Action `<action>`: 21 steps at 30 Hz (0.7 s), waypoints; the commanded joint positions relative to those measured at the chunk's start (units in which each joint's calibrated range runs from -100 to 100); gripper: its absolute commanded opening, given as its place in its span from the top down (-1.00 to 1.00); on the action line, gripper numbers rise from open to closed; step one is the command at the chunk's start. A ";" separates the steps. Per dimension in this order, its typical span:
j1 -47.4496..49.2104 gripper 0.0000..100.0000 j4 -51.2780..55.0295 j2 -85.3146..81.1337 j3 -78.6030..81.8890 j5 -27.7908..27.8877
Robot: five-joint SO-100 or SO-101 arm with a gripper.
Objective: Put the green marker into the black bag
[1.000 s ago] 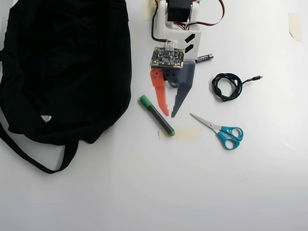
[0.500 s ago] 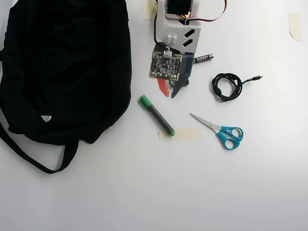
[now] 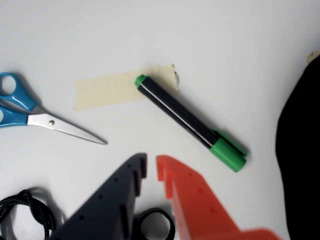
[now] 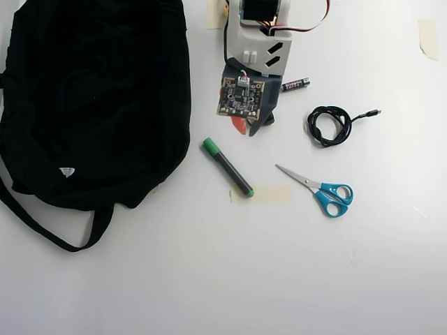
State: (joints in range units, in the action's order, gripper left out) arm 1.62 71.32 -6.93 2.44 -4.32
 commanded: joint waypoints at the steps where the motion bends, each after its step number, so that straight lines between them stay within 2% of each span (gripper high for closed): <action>1: -0.05 0.96 0.26 -1.78 -2.17 -0.08; 21: 2.50 0.96 0.26 -1.86 -2.44 0.34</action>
State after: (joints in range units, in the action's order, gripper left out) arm 2.94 71.32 -6.93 2.44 -4.32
